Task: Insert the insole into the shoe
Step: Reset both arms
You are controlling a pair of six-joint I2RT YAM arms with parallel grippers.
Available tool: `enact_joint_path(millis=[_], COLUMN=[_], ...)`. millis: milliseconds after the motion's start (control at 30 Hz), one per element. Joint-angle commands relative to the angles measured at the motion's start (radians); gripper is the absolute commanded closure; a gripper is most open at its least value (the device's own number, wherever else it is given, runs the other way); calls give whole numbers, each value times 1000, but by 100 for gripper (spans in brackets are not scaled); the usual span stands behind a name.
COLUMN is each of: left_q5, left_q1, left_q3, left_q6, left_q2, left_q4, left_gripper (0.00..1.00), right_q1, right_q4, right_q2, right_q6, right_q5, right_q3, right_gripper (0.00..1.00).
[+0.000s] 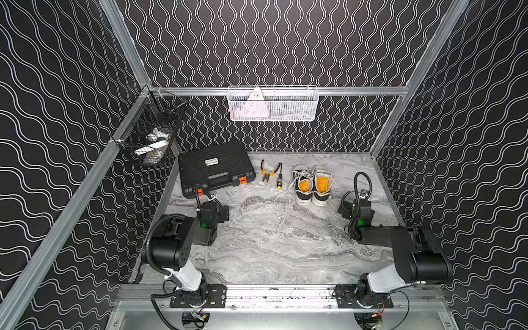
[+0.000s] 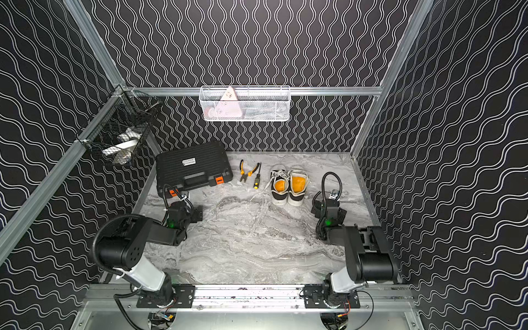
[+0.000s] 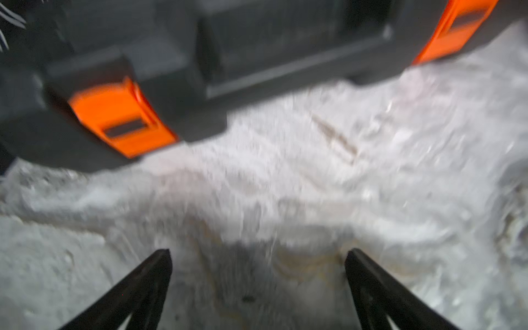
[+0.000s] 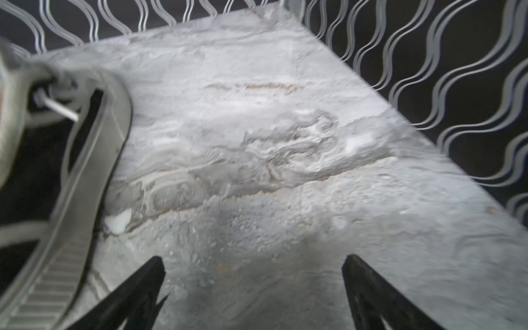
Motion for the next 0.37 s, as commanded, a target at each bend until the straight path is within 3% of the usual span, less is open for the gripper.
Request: enact_joint_path(millis=[0, 67, 133, 233, 300, 333], left_q5=[50, 46, 44, 75, 65, 69], left_q1=[-13, -15, -17, -14, -12, -13], left_q3=[1, 5, 5, 30, 15, 2], left_q6=[17, 10, 15, 13, 20, 20], left_q2=[8, 2, 5, 13, 13, 2], left_q4=[242, 218, 226, 181, 215, 224], left_gripper=[0, 0, 0, 0, 0, 0], right_q1=[-1, -9, -15, -15, -15, -15], right_q4=[405, 175, 351, 185, 310, 283], right_q2=[131, 54, 117, 65, 108, 101], right_q6=[-90, -50, -70, -44, -62, -53], right_q5=[-137, -140, -140, -138, -126, -110], right_q3=[-17, 22, -4, 30, 8, 13], right_gripper=[0, 0, 0, 0, 0, 1])
